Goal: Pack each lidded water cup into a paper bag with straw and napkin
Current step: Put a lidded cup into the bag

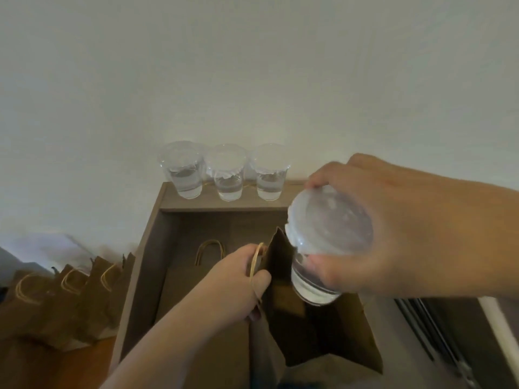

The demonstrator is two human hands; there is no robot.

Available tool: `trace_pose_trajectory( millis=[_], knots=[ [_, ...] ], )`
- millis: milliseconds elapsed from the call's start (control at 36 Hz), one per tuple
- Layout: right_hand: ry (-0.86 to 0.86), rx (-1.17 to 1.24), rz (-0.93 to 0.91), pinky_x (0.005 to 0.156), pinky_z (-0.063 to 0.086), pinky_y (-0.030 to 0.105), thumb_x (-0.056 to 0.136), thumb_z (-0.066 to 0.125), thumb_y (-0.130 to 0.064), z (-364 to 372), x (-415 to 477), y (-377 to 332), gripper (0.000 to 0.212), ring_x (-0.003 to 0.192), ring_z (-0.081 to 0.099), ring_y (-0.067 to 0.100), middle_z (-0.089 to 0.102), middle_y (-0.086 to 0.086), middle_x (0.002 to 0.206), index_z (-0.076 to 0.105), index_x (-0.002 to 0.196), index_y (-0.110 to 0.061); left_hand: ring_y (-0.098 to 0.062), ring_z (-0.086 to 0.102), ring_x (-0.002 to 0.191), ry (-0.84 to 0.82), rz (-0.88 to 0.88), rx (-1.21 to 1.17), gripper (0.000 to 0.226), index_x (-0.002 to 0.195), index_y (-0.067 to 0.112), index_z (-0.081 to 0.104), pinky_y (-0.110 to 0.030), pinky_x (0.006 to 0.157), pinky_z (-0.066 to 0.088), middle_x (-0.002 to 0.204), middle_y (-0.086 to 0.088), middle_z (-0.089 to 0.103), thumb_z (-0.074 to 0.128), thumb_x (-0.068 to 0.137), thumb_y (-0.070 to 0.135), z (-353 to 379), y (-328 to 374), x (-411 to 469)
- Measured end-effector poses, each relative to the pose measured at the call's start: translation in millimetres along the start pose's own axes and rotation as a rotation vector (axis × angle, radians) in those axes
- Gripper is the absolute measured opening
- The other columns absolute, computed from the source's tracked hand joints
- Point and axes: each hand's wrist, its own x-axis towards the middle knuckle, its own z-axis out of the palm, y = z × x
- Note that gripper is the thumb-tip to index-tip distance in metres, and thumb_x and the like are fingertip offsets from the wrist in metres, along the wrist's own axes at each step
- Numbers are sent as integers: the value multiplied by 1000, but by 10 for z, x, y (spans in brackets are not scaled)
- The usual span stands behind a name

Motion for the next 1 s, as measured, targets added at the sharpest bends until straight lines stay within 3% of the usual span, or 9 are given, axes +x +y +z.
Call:
trace_pose_trajectory(
  millis=[139,250,417,583,694,833,917,1000],
  knots=[
    [-148,-140,-51,73,46,18,65,63,-90,419,55,16,90,96,51,5,34,-26,128,17,136,-59,-12,73,55,-21,-28,12,23,121,41,56,-19,52,54,79,1,72,64,101,33,1,-19,16],
    [-213,-244,-90,94,52,30,75,76,-73,734,197,16,96,116,49,12,40,-10,134,23,150,-42,-12,73,55,-9,-35,19,29,128,40,52,-20,53,56,81,0,72,61,102,30,-6,-13,14],
    [-323,-387,-48,96,58,39,77,85,-62,1209,391,-64,103,119,59,25,49,4,139,28,157,-30,-13,76,60,7,16,47,41,142,35,46,-23,56,60,83,-2,73,59,104,26,-38,-20,-58],
    [-482,-486,22,100,54,52,85,83,-52,1828,825,-9,112,129,56,39,39,16,152,11,166,-23,-14,73,53,40,58,50,38,137,31,47,-24,53,58,73,-4,71,52,101,19,-10,10,-143],
    [-523,-528,38,87,52,51,90,78,-45,2135,1044,94,99,124,56,41,42,18,147,16,165,-21,-13,72,53,64,60,43,44,140,32,47,-22,52,56,77,-5,70,53,98,21,29,-3,-197],
    [-536,-609,-36,105,50,61,97,68,-46,2317,1140,127,82,131,52,41,45,15,151,28,162,-18,-12,72,51,80,66,49,36,131,34,51,-20,50,55,71,-1,70,53,97,20,83,-79,-226],
    [-522,-580,-26,110,48,55,98,68,-45,2275,1117,76,79,130,55,39,51,15,147,30,161,-16,-12,72,51,101,62,55,45,142,29,48,-19,49,55,73,-4,70,52,99,19,91,-125,-219],
    [-546,-490,11,114,42,45,102,67,-36,2150,1038,23,56,125,57,32,55,11,146,48,151,-17,-11,73,54,112,59,56,49,150,29,42,-19,50,55,81,-7,71,53,103,21,85,-136,-209]
  ],
)
